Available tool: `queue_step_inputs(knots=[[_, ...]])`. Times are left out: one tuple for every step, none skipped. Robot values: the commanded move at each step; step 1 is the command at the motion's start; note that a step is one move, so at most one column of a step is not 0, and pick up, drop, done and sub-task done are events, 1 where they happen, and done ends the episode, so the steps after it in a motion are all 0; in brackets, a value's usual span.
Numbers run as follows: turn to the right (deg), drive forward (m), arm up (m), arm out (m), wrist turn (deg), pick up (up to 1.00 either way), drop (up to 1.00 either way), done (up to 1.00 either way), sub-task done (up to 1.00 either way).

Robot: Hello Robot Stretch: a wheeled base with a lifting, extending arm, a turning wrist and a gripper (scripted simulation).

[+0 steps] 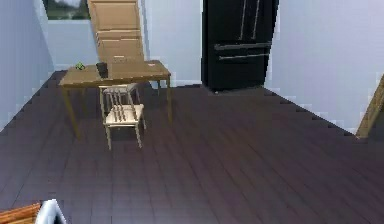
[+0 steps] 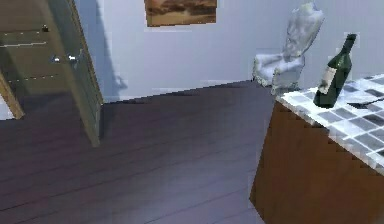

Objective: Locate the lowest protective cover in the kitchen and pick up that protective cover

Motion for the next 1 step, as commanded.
queue_step_inputs(knots=[[0.0,1.00,0.00,0.00,0.0,0.00,0.00,0.00,0.00]])
